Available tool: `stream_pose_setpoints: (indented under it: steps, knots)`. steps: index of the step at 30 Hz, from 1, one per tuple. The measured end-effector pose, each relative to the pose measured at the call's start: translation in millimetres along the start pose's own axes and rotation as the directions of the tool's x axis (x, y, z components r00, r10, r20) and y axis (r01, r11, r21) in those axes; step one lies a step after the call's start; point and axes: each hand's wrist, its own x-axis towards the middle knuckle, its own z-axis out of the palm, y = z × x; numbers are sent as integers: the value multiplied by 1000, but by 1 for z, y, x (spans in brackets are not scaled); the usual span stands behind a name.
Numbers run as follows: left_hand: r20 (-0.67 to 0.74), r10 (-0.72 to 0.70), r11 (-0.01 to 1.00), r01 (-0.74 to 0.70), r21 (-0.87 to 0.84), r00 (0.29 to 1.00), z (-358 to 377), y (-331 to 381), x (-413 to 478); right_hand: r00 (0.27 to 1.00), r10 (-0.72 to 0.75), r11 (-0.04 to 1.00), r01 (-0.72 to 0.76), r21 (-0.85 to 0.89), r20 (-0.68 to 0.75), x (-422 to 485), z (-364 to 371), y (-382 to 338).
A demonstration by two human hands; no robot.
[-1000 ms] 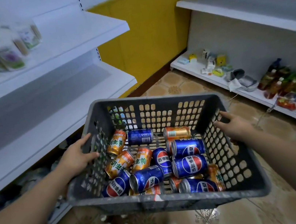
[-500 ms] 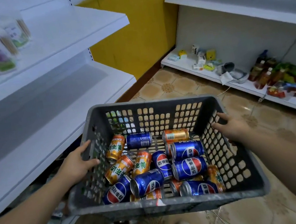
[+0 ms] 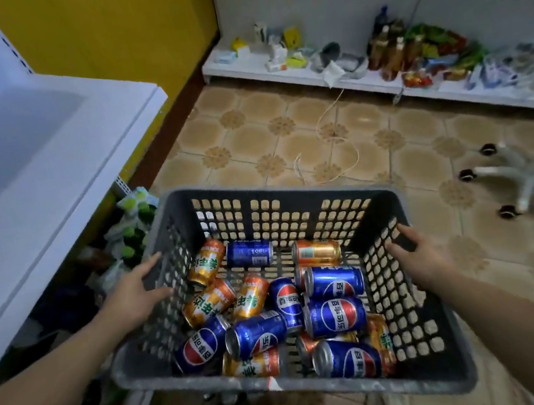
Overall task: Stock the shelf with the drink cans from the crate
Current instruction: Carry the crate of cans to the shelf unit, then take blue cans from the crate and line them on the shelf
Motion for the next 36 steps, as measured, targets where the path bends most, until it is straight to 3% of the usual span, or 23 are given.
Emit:
stream_pose_setpoints:
  steps: [6,17,36]
  knots:
    - [54,14,1000,-14,2,998,68,-39,95,998,65,995,-65,75,10,82,74,47]
    - [-20,80,997,-80,-14,997,181,-120,219,998,24,998,-20,66,-56,214,192,134]
    - [10,112,994,-112,7,994,246,-205,310,993,-2,993,-12,-120,-119,254,270,150]
